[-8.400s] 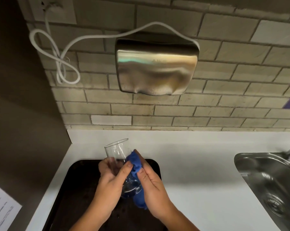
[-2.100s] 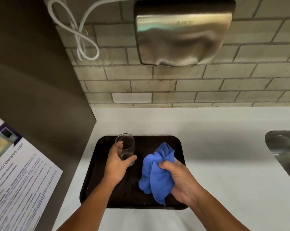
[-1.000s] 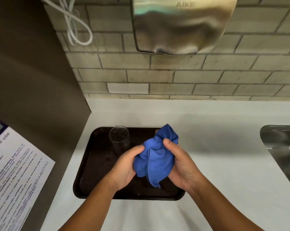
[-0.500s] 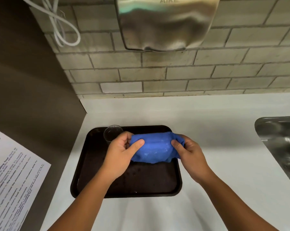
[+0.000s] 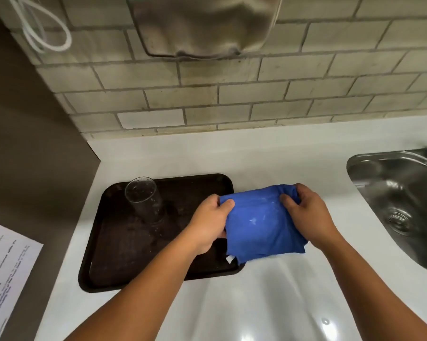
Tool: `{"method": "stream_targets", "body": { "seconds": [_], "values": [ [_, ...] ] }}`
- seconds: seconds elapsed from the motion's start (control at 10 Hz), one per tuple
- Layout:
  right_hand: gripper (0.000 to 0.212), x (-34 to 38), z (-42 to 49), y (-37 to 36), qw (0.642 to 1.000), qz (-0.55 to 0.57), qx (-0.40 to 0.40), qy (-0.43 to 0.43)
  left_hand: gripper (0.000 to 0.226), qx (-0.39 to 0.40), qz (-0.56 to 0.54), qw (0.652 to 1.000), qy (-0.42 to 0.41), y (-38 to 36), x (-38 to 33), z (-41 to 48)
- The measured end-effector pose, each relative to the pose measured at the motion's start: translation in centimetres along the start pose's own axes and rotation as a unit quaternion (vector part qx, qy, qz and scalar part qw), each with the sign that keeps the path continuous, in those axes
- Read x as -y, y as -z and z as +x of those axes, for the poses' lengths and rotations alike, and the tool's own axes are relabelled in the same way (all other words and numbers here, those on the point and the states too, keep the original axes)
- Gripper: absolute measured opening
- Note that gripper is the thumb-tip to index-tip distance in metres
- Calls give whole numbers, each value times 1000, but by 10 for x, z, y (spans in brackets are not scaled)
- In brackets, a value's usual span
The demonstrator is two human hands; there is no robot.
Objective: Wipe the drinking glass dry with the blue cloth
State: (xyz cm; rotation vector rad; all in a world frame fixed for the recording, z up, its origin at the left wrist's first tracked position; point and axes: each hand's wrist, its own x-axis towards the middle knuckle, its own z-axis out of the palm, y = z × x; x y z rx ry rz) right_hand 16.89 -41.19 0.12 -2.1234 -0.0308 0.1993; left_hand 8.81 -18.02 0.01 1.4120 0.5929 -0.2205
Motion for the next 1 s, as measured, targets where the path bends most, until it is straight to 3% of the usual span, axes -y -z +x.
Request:
{"method": "stream_targets", "body": {
  "seconds": [0.1, 0.3, 0.4, 0.5, 0.6, 0.7, 0.8, 1.0],
  "values": [
    [11, -26, 16, 14, 999, -5, 5, -48, 32, 6, 26, 999, 22, -29, 0, 24],
    [15, -59, 45, 21, 995, -60, -12, -81, 15, -18, 135, 990, 30, -62, 12, 65],
    [15, -71, 55, 17, 993, -88, 0, -75, 13, -42, 219, 975, -2, -70, 20, 75],
    [21, -82, 59, 13, 991, -127, -7, -52, 32, -65, 301, 950, -53, -75, 26, 76],
    [26, -90, 58, 10, 988, -146, -24, -46, 54, -71, 402, 897, -171, -77, 31, 67],
    [23, -97, 58, 6, 983, -180, -21, -26, 51, -20, 547, 804, -233, -83, 38, 66],
    [21, -97, 57, 5, 979, -201, -27, -10, 44, 4, 617, 760, -203, -86, 40, 69],
    [30, -83, 54, 3, 969, -243, -41, 6, 52, 13, 504, 838, -207, -65, 25, 60]
  ]
}}
